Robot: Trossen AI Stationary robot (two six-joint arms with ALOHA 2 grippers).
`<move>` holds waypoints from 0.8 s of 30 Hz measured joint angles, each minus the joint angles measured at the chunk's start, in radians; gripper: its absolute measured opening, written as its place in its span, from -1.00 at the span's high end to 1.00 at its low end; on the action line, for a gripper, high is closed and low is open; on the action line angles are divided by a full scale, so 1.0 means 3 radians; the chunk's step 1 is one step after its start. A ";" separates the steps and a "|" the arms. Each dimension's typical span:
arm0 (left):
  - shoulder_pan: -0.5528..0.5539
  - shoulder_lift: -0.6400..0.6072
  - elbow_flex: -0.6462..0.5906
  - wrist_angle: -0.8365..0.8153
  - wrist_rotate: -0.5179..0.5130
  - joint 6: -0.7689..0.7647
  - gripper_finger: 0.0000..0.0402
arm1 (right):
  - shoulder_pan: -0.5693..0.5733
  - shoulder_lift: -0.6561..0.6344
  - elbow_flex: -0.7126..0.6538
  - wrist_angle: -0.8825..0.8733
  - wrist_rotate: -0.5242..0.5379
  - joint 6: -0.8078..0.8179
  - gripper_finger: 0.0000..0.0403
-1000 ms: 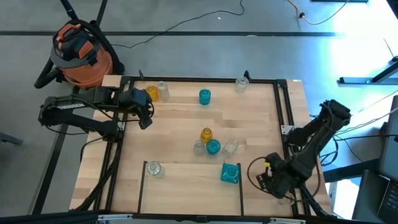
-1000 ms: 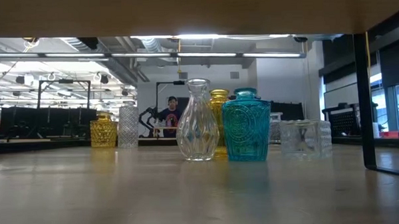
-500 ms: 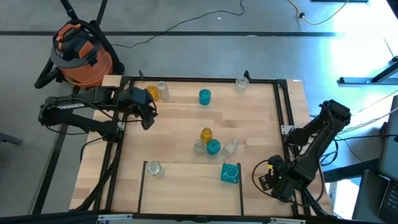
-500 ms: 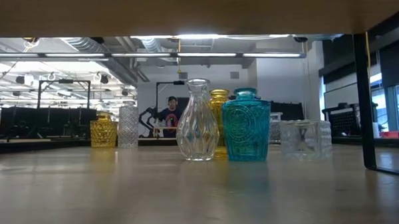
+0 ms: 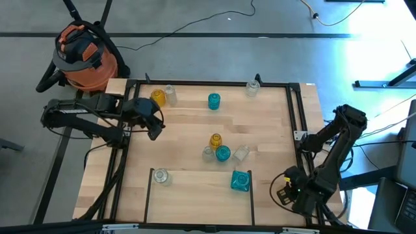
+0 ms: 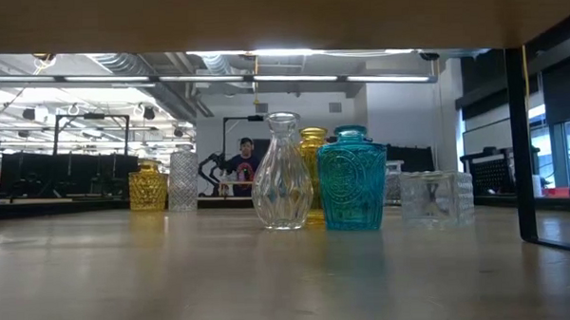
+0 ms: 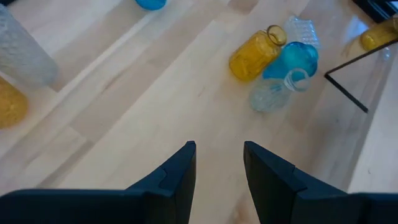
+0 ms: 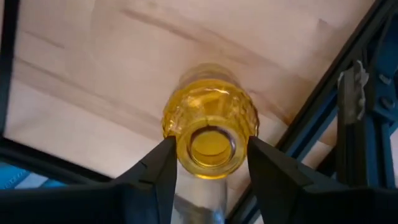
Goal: Sort vases onto shelf
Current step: Put the yellow vase on the shelf
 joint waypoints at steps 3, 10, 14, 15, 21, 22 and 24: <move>-0.0082 0.0000 0.0000 0.0000 -0.0020 -0.0092 0.37 | 0.0066 0.0000 0.0001 0.0056 0.0001 0.0001 0.20; -0.0225 0.0000 -0.0001 -0.0001 -0.0098 -0.0336 0.37 | 0.0099 0.0001 0.0001 0.0048 0.0189 -0.0020 0.21; -0.0308 0.0000 -0.0001 -0.0001 -0.0101 -0.0468 0.37 | 0.0096 0.0001 0.0003 0.0065 0.0262 -0.0051 0.37; -0.0330 0.0000 -0.0001 -0.0001 -0.0101 -0.0500 0.37 | 0.0096 0.0001 0.0004 0.0071 0.0263 -0.0064 0.43; -0.0454 0.0000 -0.0001 -0.0001 -0.0109 -0.0630 0.37 | 0.0096 -0.0008 0.0019 0.0110 0.0298 -0.0102 0.70; -0.0473 0.0000 -0.0001 -0.0001 -0.0111 -0.0660 0.37 | 0.0096 -0.0014 0.0022 0.0128 0.0305 -0.0130 0.75; -0.0507 -0.0001 -0.0001 -0.0001 -0.0122 -0.0673 0.37 | 0.0089 0.0008 -0.0008 0.0032 0.0260 -0.0130 0.79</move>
